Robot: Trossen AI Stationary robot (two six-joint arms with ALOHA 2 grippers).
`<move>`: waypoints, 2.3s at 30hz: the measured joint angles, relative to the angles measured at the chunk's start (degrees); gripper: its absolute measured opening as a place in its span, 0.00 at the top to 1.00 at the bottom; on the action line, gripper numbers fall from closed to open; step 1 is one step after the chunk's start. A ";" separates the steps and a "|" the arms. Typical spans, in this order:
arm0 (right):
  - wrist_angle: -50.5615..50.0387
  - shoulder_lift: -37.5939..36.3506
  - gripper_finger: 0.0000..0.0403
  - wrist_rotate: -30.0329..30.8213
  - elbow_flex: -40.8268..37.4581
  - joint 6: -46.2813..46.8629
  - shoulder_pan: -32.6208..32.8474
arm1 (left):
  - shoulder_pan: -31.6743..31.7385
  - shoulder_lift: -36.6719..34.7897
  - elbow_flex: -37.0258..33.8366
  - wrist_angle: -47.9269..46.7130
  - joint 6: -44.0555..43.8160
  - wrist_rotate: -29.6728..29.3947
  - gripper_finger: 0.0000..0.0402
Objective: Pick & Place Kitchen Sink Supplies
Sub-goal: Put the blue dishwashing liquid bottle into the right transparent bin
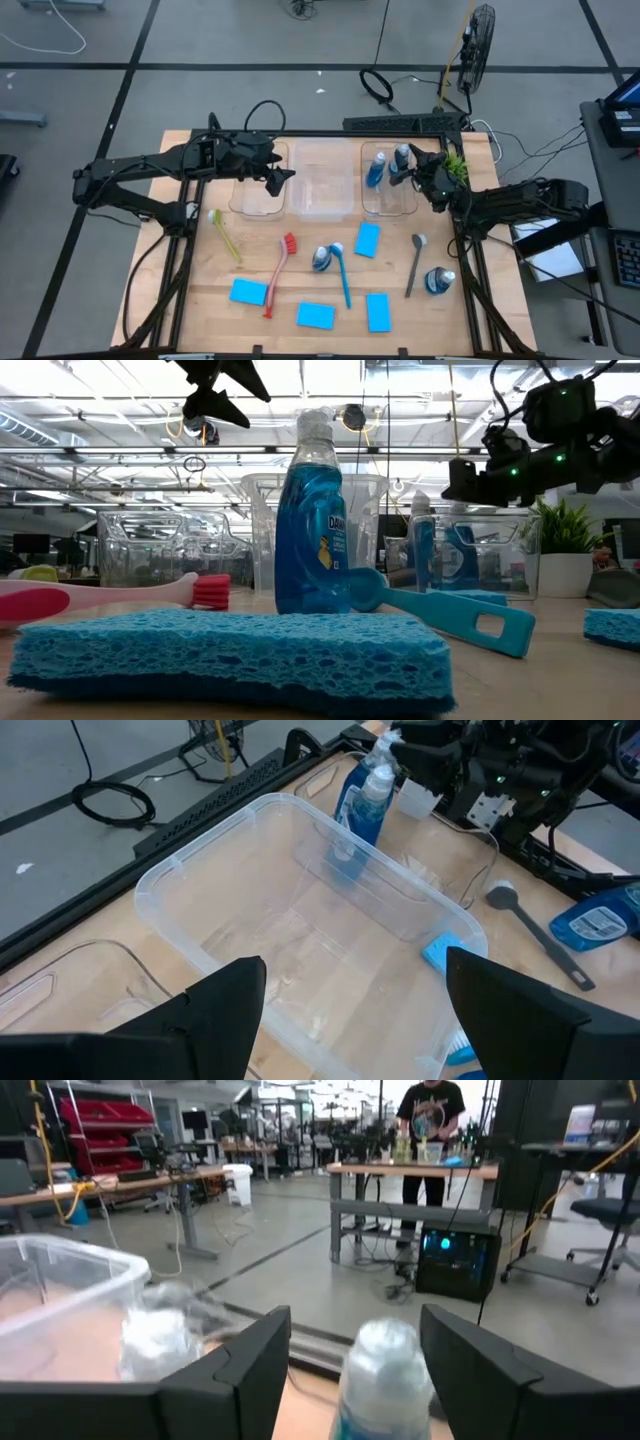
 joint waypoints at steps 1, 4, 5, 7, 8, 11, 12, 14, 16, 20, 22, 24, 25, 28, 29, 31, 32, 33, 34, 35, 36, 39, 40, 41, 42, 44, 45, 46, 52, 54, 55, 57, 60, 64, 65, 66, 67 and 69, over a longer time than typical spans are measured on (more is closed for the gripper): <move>0.00 -0.74 0.48 0.00 0.00 -0.47 0.00 | 0.00 0.00 0.00 0.00 0.02 0.02 0.23; -0.01 -2.93 0.48 0.00 0.02 -2.15 0.00 | 0.00 0.00 0.00 0.02 0.04 0.01 0.23; 0.00 -3.68 0.48 0.00 0.00 -2.78 0.00 | 0.00 0.00 0.00 0.02 0.04 0.02 0.23; -0.01 -5.23 0.48 0.00 0.00 -3.71 0.00 | 0.00 0.00 0.00 0.02 0.04 0.02 0.23; 0.01 -6.03 0.48 0.00 0.00 -4.15 0.00 | 0.00 0.00 0.00 0.02 0.04 0.02 0.23; 0.02 -8.78 0.48 -0.04 0.00 -4.54 0.02 | -0.22 0.00 0.00 0.02 0.08 0.02 0.23; 0.04 -9.86 0.48 -0.13 0.01 -4.55 0.09 | -0.38 0.00 0.00 0.02 0.10 -0.01 0.23; 0.32 -12.09 0.48 -0.74 0.00 -4.57 0.45 | -0.72 0.00 0.00 0.02 0.17 0.02 0.23; 0.55 -14.65 0.48 -3.14 0.00 -5.16 0.93 | -1.02 0.00 0.00 0.02 0.17 0.04 0.23; 0.84 -20.11 0.48 -8.42 0.00 -7.44 2.64 | -1.80 0.00 0.00 0.01 -0.03 -0.06 0.23; 0.84 -22.91 0.48 -9.77 0.00 -7.81 3.83 | -2.34 0.02 0.00 0.00 -0.27 -0.11 0.23; 0.79 -25.52 0.48 -11.03 0.00 -7.99 5.03 | -3.03 0.01 0.00 0.00 -0.41 -0.12 0.23; 0.67 -26.78 0.48 -11.85 0.00 -7.98 5.66 | -3.40 0.02 0.00 0.00 -0.60 -0.14 0.23; 0.26 -29.75 0.48 -14.38 0.00 -7.86 7.83 | -4.51 0.02 0.00 0.00 -0.90 -0.15 0.23; -0.13 -30.60 0.48 -15.63 0.00 -7.84 8.53 | -4.87 0.02 0.00 0.00 -0.90 -0.15 0.23; -0.55 -32.07 0.48 -18.23 0.00 -6.93 9.87 | -5.62 0.02 0.00 0.02 -0.86 -0.20 0.23; -0.53 -32.66 0.48 -19.49 0.00 -5.89 10.45 | -5.95 0.02 0.00 0.00 -0.90 -0.43 0.23; -0.53 -33.19 0.48 -20.91 0.00 -4.53 11.01 | -6.30 0.02 0.00 0.00 -1.19 -0.80 0.23; -0.54 -33.67 0.48 -22.39 0.00 -2.96 11.46 | -6.70 0.02 0.00 0.00 -1.50 -1.38 0.23; -0.51 -34.10 0.48 -23.92 0.00 -1.24 11.91 | -7.08 0.02 0.00 0.00 -1.76 -2.02 0.23; -0.52 -34.47 0.48 -25.67 0.00 0.42 12.31 | -7.49 0.02 0.00 -0.01 -1.78 -2.63 0.23; -0.49 -35.30 0.48 -32.11 0.00 5.25 13.22 | -8.46 0.02 0.00 -0.02 -1.93 -3.22 0.23; -0.51 -35.57 0.48 -34.83 0.00 7.02 13.43 | -8.81 0.02 0.00 -0.01 -2.03 -3.24 0.23; -0.49 -35.80 0.48 -37.87 0.00 8.74 13.62 | -9.17 0.02 0.00 -0.02 -2.19 -3.24 0.23; -0.48 -36.05 0.48 -41.05 0.00 10.38 13.78 | -9.50 0.02 0.00 -0.02 -2.23 -3.24 0.23; -0.45 -36.46 0.48 -47.85 0.00 13.31 14.01 | -10.11 0.02 0.00 -0.02 -2.42 -3.23 0.23; -0.45 -36.55 0.48 -51.15 0.00 14.62 14.11 | -10.42 0.02 0.00 -0.02 -2.69 -3.23 0.23; -0.47 -36.67 0.48 -54.03 0.00 15.87 14.12 | -10.75 0.02 0.00 -0.02 -2.85 -3.23 0.23; -0.26 -37.08 0.48 -64.45 0.00 24.77 14.11 | -12.82 0.02 0.00 -0.15 -3.92 -3.22 0.23; -0.26 -37.08 0.48 -65.27 0.00 27.50 14.08 | -13.57 0.02 0.00 -0.15 -4.88 -3.24 0.23; -0.25 -37.08 0.48 -65.92 0.00 28.38 14.08 | -13.90 0.02 0.00 -0.17 -5.31 -3.23 0.23; -0.51 -37.08 0.48 -66.35 0.22 29.67 14.08 | -14.67 0.02 0.00 -0.19 -6.20 -3.24 0.23; -0.51 -37.06 0.48 -67.83 1.71 30.15 14.06 | -15.65 0.02 0.00 -0.20 -7.19 -3.24 0.23; -3.75 -37.08 0.48 -71.60 5.82 29.51 14.08 | -16.61 0.02 0.00 -0.22 -8.21 -3.24 0.23; -6.22 -37.08 0.48 -73.09 7.22 28.80 14.07 | -16.77 0.02 0.00 -0.22 -8.38 -3.23 0.23; -9.36 -37.08 0.48 -74.27 8.79 28.15 14.08 | -16.91 0.02 0.00 -0.22 -8.73 -3.24 0.23; -12.99 -37.04 0.48 -75.60 10.55 27.22 14.08 | -16.98 0.02 0.00 -0.22 -9.27 -3.24 0.23; -22.15 -37.08 0.48 -77.75 14.39 24.75 14.08 | -17.09 0.02 0.00 -0.22 -9.93 -3.24 0.23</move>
